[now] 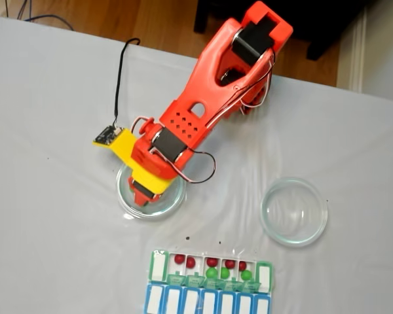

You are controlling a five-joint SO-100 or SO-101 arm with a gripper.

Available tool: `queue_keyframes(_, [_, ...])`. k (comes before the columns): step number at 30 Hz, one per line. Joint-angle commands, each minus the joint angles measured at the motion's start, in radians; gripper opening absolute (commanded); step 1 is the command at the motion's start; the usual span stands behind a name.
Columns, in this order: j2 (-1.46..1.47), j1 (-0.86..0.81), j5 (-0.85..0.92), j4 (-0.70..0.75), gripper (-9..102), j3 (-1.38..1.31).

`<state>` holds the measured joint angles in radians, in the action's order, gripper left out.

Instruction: Sort medicines into box.

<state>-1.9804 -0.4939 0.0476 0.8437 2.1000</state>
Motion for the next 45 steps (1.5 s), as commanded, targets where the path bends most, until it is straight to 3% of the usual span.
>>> queue_keyframes(1, [-0.011, 0.009, -0.005, 0.005, 21, -0.089])
queue_keyframes(23, [0.041, 0.032, 0.006, 0.017, 22, -0.103])
queue_keyframes(45, [-0.029, 0.057, 0.052, -0.089, 23, 0.012])
